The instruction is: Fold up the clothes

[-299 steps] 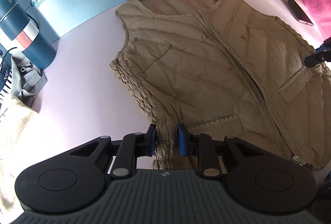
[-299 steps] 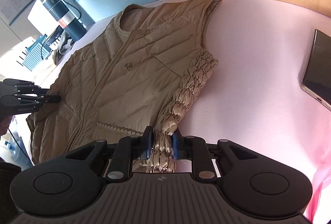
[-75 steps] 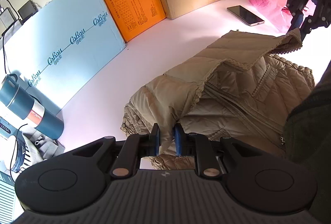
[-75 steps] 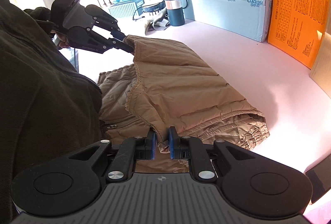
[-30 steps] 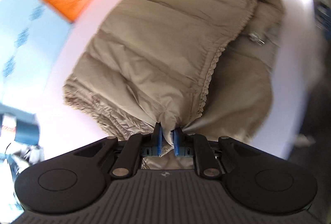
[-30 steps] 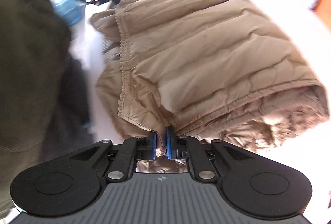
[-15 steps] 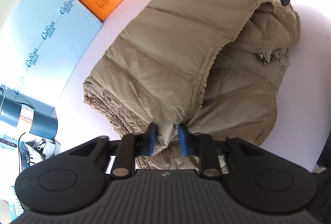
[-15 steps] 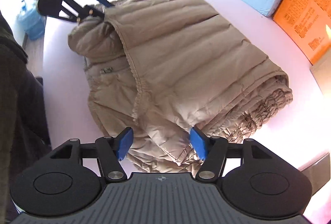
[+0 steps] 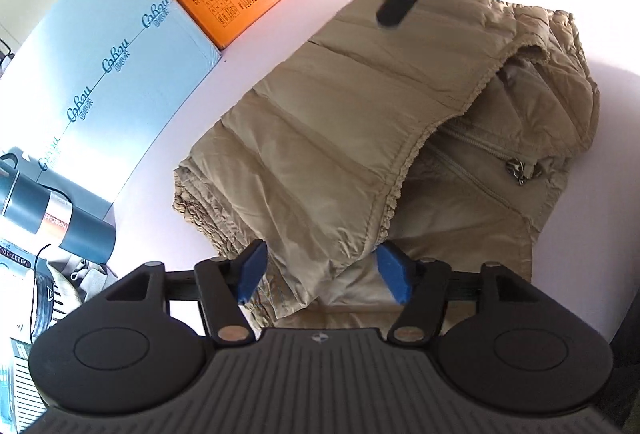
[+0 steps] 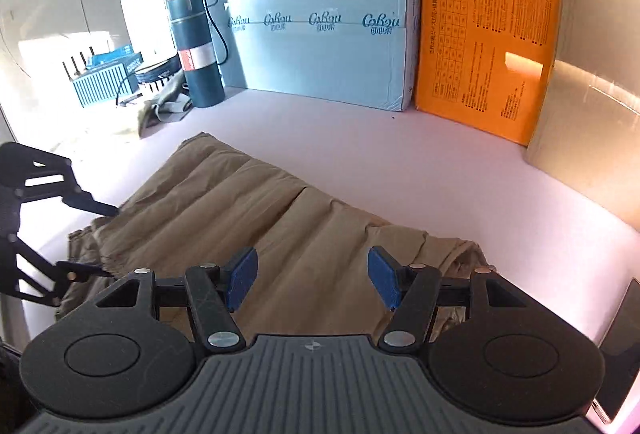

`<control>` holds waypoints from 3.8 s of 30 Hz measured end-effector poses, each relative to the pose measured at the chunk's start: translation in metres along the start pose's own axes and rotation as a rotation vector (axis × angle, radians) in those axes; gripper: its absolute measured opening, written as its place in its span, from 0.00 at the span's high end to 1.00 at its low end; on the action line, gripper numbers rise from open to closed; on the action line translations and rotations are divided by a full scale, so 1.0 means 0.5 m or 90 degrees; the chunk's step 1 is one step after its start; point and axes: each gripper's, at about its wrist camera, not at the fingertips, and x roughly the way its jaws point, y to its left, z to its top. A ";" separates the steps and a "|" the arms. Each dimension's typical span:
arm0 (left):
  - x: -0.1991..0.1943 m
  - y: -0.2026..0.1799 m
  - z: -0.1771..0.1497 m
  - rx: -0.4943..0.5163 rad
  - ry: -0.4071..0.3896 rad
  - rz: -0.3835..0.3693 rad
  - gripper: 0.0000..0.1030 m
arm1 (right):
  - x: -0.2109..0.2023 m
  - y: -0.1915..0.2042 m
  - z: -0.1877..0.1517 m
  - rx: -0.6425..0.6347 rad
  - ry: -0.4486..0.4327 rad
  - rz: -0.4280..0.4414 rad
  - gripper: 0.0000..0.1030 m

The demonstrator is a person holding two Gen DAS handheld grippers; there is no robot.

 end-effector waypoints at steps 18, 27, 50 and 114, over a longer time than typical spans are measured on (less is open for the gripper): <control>0.139 0.105 0.128 -0.220 0.001 0.062 0.38 | 0.107 0.006 -0.049 -0.030 0.024 -0.044 0.23; 0.221 0.140 0.110 -0.282 0.045 0.024 0.33 | 0.108 -0.009 -0.035 -0.015 0.029 -0.044 0.22; 0.125 0.177 0.037 -0.328 0.022 0.025 0.26 | 0.006 -0.049 -0.034 0.047 -0.013 -0.041 0.09; -0.290 0.236 -0.169 -0.577 -0.129 0.255 0.80 | 0.030 0.139 0.212 0.052 -0.099 0.298 0.81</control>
